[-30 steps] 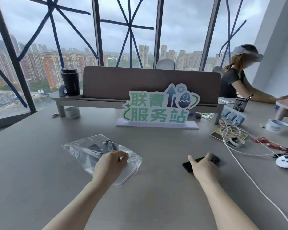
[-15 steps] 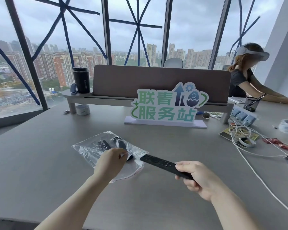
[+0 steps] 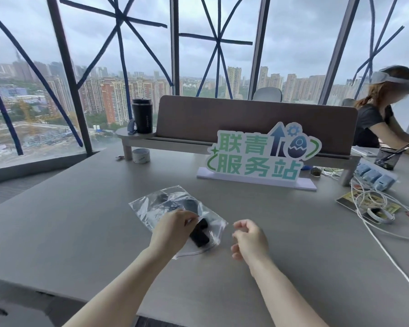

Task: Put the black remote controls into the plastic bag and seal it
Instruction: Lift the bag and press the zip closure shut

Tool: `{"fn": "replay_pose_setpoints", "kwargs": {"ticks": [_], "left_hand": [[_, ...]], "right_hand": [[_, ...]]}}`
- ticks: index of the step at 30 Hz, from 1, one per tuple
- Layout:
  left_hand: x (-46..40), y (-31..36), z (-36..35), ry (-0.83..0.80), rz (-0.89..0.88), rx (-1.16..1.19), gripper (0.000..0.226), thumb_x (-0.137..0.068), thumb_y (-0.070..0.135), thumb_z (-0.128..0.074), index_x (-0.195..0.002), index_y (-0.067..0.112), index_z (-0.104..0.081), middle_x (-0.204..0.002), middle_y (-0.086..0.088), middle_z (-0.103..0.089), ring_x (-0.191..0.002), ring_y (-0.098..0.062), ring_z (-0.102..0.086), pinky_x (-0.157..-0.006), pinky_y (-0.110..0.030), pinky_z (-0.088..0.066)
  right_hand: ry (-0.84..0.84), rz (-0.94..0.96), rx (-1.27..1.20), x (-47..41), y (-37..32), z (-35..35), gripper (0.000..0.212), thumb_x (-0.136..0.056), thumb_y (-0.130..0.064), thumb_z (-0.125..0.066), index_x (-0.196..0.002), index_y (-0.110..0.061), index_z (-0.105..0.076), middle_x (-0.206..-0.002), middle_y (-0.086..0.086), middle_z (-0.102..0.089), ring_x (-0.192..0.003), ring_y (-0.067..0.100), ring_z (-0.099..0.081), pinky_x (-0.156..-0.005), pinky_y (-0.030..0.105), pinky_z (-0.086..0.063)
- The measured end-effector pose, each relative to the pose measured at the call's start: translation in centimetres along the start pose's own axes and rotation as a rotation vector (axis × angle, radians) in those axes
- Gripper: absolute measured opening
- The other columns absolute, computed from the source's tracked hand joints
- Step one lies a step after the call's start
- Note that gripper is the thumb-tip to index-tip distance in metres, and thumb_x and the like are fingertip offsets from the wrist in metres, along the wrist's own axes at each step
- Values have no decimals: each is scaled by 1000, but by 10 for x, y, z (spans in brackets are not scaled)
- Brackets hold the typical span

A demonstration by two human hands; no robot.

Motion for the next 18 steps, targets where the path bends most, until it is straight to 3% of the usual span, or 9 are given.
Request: {"fn": "replay_pose_setpoints", "kwargs": {"ticks": [1,3,4,6,9,11,14,16,18], "left_hand": [[3,0,-3,-25,6,-17,23,-88,33,-57,-71,22,-68,-70,1,-66,-67,-20,-55,-63,-36,-47],[10,0,-8,-74,18,-53,16,-87,32,-56,-77,30,-67,-84,1,-70,-74,-17,-58,-67,-34,-48],[14,-1,-10,-101,35,-75,14,-85,31,-56,-88,33,-70,-93,4,-69,-81,-17,-60,-68,-31,-47],[23,-4,-15,-190,56,-177,34,-82,28,-55,-114,37,-63,-108,7,-64,-97,-20,-62,-71,-29,-45],[37,-16,-15,-305,107,-366,58,-76,18,-54,-129,39,-44,-118,-1,-54,-101,-27,-61,-73,-34,-49],[44,-27,-5,-332,180,-426,66,-75,17,-53,-134,39,-36,-122,-5,-51,-102,-30,-61,-76,-36,-50],[36,-42,25,-245,344,-242,60,-70,14,-52,-128,31,-47,-112,-7,-64,-82,-28,-71,-67,-33,-57],[19,-44,50,-126,439,56,40,-69,7,-51,-106,22,-58,-92,-9,-69,-54,-27,-71,-50,-31,-57],[0,-32,75,-28,459,320,19,-75,0,-53,-84,15,-59,-91,-15,-65,-48,-30,-69,-49,-35,-58]], "right_hand": [[-16,21,78,-3,-3,0,16,-85,-14,-55,-100,-21,-56,-83,4,-62,-53,21,-58,-41,27,-48],[-112,26,222,-9,-6,-13,34,-82,-36,-62,-109,-38,-42,-90,3,-63,-60,23,-59,-37,24,-44],[-139,24,274,-12,-7,-20,38,-81,-40,-62,-111,-44,-40,-96,5,-64,-61,23,-59,-36,23,-43],[-106,72,354,-22,-10,-29,34,-81,-32,-58,-114,-36,-53,-104,8,-70,-62,25,-62,-44,30,-52],[19,158,416,-32,-17,-28,30,-80,-14,-49,-103,-20,-67,-99,6,-75,-75,32,-70,-70,45,-60],[41,169,386,-26,-22,-23,32,-77,-8,-45,-98,-22,-64,-85,5,-73,-63,28,-69,-64,41,-60],[31,197,370,-11,-39,-14,32,-78,-5,-44,-97,-25,-61,-69,0,-67,-39,19,-57,-51,33,-53],[20,222,363,-3,-58,-8,31,-80,-7,-45,-96,-26,-64,-77,-2,-69,-38,18,-56,-45,28,-50],[26,260,311,4,-85,-2,31,-80,-7,-44,-88,-25,-68,-75,1,-71,-39,19,-55,-42,26,-47]]}}
Point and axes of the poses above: each hand's wrist, its own x-axis away from the middle knuckle, its own z-axis out of the back of the hand, y = z × x, the point moved 7 cm from there along -x, towards the middle knuckle
